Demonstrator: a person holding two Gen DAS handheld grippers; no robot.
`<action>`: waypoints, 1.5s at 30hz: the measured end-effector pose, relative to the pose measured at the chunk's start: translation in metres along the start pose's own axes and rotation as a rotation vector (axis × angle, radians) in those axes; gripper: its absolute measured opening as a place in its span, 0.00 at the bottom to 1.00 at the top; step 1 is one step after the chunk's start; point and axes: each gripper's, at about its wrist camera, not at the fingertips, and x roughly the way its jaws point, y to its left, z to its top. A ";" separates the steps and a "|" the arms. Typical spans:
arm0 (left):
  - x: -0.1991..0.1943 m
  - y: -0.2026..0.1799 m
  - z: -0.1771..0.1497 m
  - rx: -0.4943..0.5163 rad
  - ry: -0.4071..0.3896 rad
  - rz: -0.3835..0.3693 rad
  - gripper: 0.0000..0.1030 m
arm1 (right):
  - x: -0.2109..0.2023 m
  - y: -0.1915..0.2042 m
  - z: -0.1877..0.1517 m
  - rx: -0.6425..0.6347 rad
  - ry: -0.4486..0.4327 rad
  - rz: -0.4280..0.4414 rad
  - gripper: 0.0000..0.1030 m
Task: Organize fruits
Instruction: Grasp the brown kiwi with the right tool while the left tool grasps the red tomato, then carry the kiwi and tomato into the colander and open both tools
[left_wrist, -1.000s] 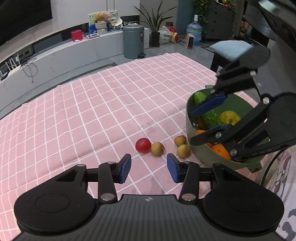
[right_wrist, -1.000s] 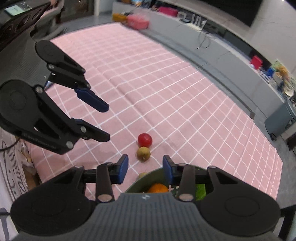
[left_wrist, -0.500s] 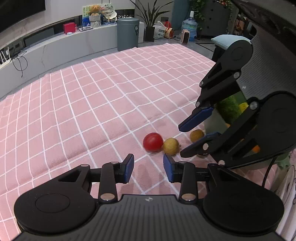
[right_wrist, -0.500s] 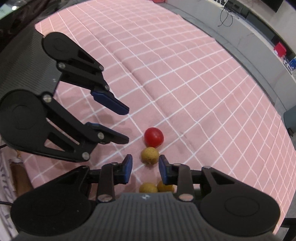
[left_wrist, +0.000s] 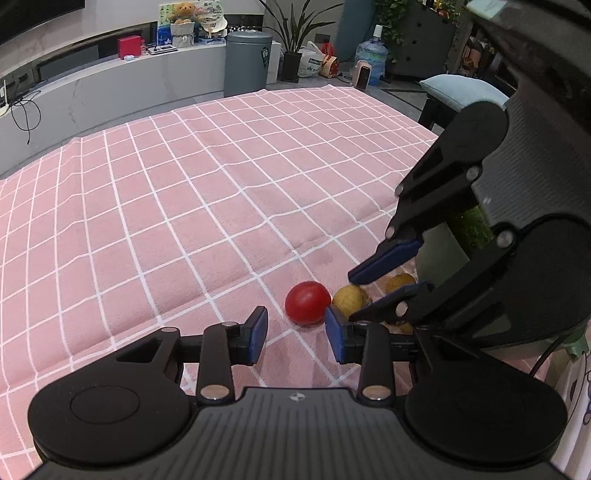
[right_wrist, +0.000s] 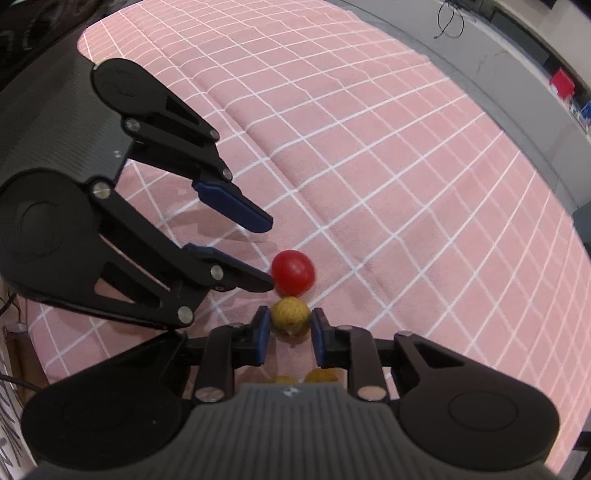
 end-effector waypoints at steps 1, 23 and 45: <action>0.002 0.000 0.001 0.005 0.002 0.002 0.41 | -0.003 0.000 0.002 -0.007 0.001 -0.006 0.19; 0.012 -0.012 0.001 -0.020 -0.029 0.005 0.29 | -0.017 -0.021 -0.001 0.067 -0.050 -0.059 0.18; -0.086 -0.087 0.026 -0.118 -0.121 -0.032 0.29 | -0.147 0.011 -0.089 0.299 -0.286 -0.150 0.17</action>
